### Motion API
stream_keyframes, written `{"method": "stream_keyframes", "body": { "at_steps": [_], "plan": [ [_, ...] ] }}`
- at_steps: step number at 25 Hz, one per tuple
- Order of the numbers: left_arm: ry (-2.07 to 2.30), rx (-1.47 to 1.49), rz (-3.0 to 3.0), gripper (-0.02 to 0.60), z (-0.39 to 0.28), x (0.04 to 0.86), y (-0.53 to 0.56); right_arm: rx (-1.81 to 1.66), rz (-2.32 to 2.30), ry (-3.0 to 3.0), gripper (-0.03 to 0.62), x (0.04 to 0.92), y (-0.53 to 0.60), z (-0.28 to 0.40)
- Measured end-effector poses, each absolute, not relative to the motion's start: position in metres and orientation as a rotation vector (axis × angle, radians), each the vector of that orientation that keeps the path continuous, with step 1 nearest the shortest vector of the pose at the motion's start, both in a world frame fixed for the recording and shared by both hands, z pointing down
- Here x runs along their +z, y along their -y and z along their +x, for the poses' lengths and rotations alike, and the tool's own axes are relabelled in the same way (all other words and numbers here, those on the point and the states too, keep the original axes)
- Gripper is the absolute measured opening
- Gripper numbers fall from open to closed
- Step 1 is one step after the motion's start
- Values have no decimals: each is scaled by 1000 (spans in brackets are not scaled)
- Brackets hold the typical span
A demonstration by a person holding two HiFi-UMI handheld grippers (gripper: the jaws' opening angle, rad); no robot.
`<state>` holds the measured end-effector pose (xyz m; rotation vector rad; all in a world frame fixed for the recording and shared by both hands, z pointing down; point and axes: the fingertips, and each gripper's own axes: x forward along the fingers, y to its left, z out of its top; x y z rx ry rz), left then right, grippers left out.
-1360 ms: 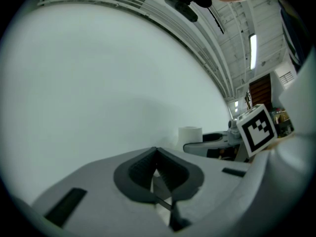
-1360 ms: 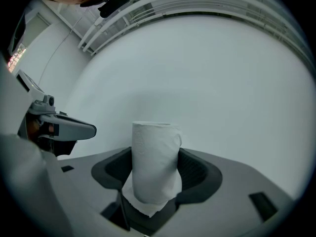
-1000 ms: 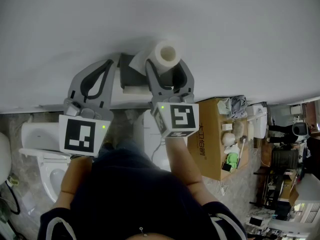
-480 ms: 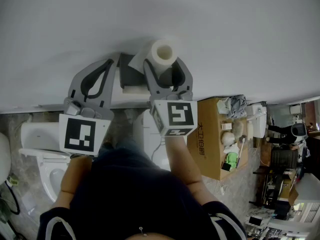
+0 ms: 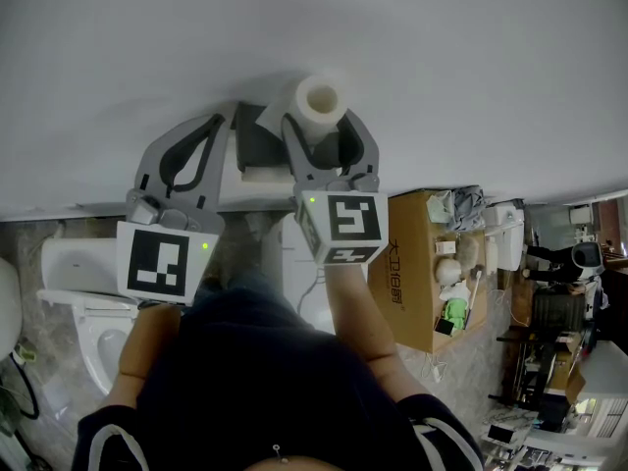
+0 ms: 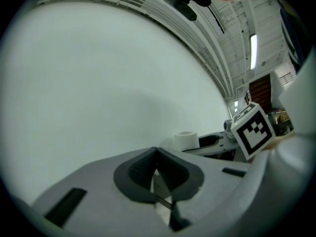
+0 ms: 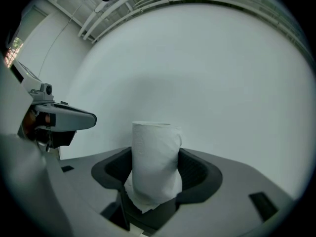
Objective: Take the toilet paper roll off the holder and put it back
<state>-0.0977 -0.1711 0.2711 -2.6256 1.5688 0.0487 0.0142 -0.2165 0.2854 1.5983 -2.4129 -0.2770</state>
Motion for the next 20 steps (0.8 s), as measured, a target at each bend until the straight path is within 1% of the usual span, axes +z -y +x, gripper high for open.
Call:
{"method": "stream_keyframes", "body": {
  "at_steps": [20],
  "plan": [
    [-1564,49,-2630,0,-97,271,172,-191,1640,2370,301,289,217,22]
  ]
}}
